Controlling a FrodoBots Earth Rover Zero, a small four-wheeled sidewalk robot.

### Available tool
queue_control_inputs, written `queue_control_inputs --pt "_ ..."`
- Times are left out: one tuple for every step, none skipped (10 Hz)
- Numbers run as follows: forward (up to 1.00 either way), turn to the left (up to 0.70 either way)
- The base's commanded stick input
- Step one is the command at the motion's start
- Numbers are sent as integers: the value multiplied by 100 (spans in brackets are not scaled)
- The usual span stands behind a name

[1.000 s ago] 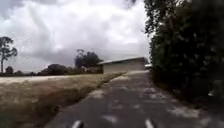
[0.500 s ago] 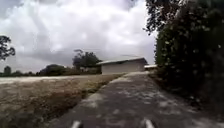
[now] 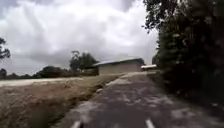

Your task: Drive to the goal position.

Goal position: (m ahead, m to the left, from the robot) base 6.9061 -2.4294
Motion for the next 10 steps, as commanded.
queue_control_inputs --pt "85 -24" --pt "85 -4" --pt "85 0" --pt "85 0" --pt "85 0" --pt "85 -34" --pt "85 -31" --pt "85 -8" --pt "85 0" --pt "85 0"
